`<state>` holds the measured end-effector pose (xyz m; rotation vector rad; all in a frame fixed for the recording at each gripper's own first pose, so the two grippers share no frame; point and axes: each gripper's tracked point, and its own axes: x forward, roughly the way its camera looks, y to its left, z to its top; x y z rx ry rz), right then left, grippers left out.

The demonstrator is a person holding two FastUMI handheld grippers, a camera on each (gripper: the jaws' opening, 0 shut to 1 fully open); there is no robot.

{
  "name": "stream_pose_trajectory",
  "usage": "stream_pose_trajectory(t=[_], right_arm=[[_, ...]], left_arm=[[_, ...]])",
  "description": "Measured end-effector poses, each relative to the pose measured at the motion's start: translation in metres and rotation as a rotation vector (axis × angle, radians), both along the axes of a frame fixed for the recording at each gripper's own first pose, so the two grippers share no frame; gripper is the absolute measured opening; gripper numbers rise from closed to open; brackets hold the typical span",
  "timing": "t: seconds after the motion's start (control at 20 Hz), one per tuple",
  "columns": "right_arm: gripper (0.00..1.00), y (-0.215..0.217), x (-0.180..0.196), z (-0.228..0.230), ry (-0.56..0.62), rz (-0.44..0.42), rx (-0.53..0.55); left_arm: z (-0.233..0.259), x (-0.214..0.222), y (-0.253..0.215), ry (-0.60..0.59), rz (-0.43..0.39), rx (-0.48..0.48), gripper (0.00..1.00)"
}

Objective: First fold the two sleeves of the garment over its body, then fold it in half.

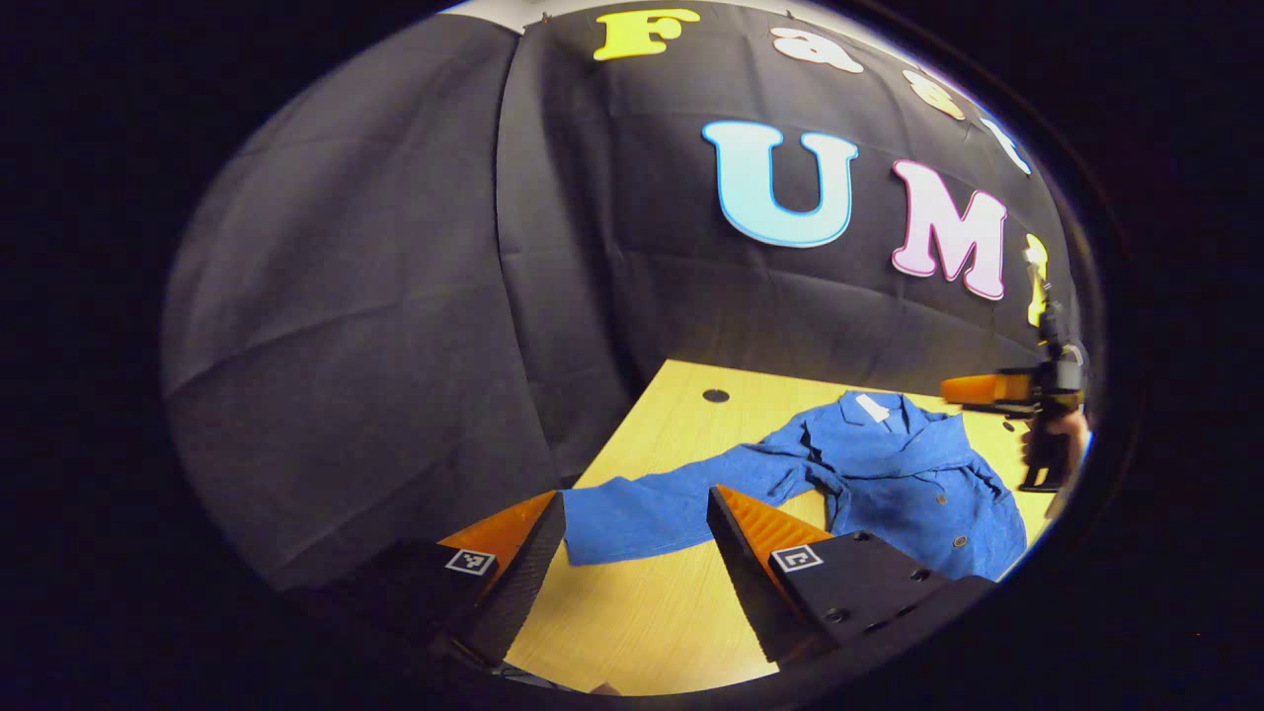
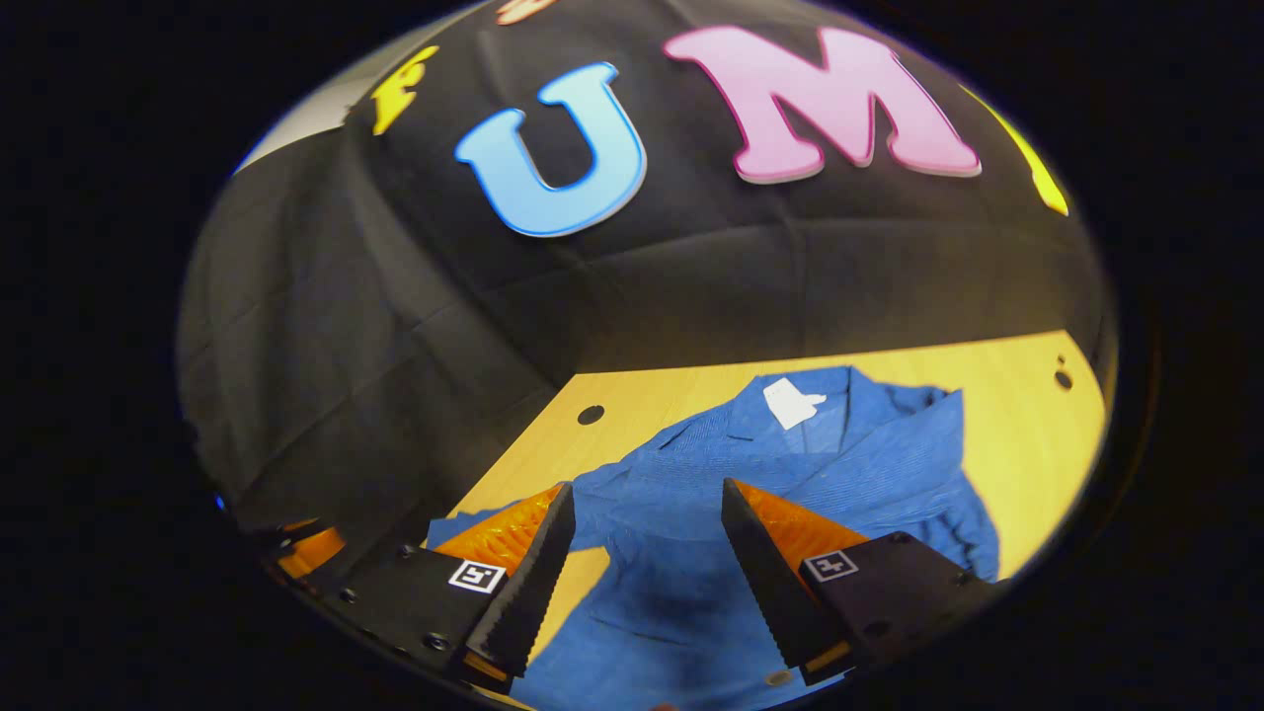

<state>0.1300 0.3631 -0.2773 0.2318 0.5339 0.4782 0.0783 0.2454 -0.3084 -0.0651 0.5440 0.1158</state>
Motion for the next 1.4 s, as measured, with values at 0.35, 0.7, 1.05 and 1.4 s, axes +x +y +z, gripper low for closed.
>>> stream_pose_trajectory(t=[0.35,0.7,1.05,1.4], right_arm=[[0.94,-0.127,-0.09,0.046,-0.017,-0.149,-0.025],[0.93,-0.205,-0.108,0.044,0.03,-0.353,0.009],[0.94,-0.203,-0.105,0.054,0.025,-0.337,0.003],[0.93,-0.19,-0.105,0.047,0.053,-0.308,0.026]], left_arm=[[-0.089,0.037,0.022,0.27,0.118,-0.069,0.86],[-0.139,0.057,0.042,0.398,0.168,-0.035,0.86],[-0.157,0.047,0.046,0.451,0.194,-0.093,0.86],[-0.156,0.061,0.03,0.472,0.009,-0.049,0.52]])
